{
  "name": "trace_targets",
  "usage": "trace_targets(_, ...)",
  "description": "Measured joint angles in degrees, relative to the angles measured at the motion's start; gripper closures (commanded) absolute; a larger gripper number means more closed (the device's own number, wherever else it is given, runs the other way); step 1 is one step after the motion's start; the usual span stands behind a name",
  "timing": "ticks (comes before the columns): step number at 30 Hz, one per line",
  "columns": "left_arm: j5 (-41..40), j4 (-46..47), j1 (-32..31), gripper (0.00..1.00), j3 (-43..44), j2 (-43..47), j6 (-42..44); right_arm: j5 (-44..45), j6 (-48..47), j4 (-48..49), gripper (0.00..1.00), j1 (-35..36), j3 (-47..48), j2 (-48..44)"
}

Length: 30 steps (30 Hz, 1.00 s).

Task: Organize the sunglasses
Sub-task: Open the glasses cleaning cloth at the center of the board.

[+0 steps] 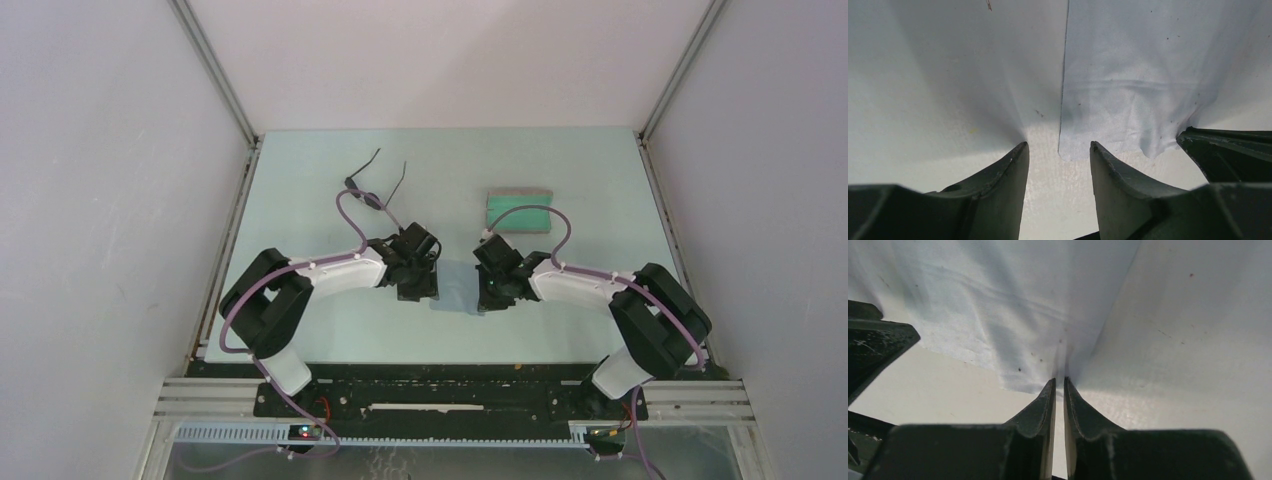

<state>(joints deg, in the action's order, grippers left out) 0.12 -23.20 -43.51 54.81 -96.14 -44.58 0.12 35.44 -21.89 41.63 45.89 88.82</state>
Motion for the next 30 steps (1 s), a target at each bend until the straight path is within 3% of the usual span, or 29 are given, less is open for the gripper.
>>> trace_targets(16,-1.0,-0.5,0.0,0.46,0.0,0.3,2.1,-0.6,-0.8,-4.0,0.81,-2.5,0.9,-5.4)
trace_targets(30,-4.3,-3.2,-3.9,0.48,3.4,-2.4,3.7,-3.7,-0.2,-2.5,0.82,-1.3,1.6,-3.0)
